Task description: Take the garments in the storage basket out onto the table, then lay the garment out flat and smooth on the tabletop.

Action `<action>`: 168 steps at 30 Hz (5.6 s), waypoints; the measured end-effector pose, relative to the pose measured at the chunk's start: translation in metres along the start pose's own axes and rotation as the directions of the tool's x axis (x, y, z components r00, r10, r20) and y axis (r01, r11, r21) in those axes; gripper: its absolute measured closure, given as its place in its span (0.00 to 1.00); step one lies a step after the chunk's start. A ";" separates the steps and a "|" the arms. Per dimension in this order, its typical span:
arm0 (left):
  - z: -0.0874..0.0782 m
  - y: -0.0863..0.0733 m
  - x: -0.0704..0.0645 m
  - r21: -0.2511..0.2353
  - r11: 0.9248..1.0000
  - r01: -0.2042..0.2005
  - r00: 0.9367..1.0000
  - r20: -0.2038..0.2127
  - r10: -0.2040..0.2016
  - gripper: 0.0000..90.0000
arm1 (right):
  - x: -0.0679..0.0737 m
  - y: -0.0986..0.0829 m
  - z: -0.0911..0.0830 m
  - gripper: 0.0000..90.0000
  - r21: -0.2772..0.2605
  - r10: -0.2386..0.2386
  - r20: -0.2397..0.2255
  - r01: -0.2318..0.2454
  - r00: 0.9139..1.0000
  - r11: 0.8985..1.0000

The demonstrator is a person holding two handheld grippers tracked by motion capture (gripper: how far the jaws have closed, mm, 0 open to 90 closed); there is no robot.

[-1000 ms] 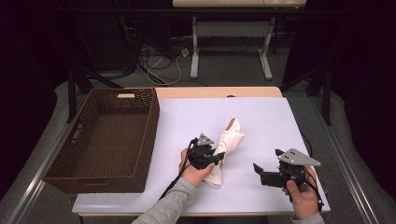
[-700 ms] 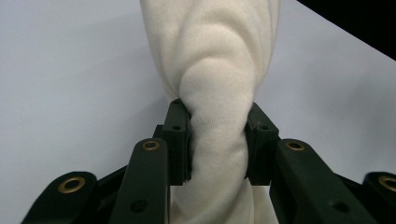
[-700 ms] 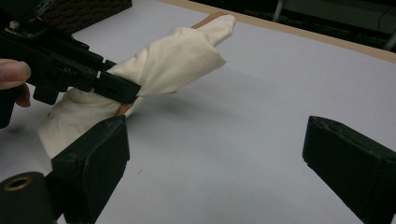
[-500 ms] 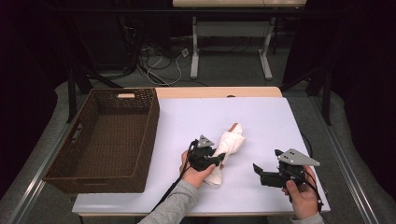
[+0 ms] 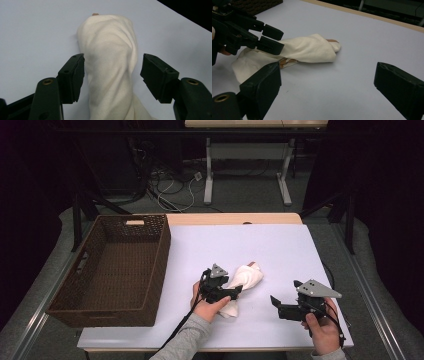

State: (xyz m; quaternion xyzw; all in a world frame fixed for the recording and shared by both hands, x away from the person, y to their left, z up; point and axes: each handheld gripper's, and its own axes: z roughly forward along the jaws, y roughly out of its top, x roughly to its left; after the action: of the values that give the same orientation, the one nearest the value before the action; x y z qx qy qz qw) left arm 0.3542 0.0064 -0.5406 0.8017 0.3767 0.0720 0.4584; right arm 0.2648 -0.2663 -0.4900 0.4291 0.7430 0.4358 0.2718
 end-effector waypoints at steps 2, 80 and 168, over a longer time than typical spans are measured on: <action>-0.002 0.001 -0.001 -0.002 1.000 -0.018 1.000 -0.003 0.018 0.38 | 0.000 0.000 0.000 0.08 -0.001 0.000 0.001 0.000 1.000 1.000; -0.074 0.003 0.038 -0.091 0.996 -0.023 0.998 -0.057 0.018 0.16 | 0.031 0.016 0.056 0.42 -0.020 0.029 -0.057 -0.030 0.998 0.999; -0.059 -0.014 0.025 0.042 0.999 -0.006 0.997 -0.074 0.009 0.49 | 0.094 0.003 0.101 1.00 0.143 -0.118 -0.250 0.157 0.961 0.977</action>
State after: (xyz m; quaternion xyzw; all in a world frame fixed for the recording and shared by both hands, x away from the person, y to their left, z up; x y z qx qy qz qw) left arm 0.3373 0.0676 -0.5234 0.8093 0.3918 0.0957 0.4270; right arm 0.2994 -0.1415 -0.5379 0.3412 0.8314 0.4027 0.1740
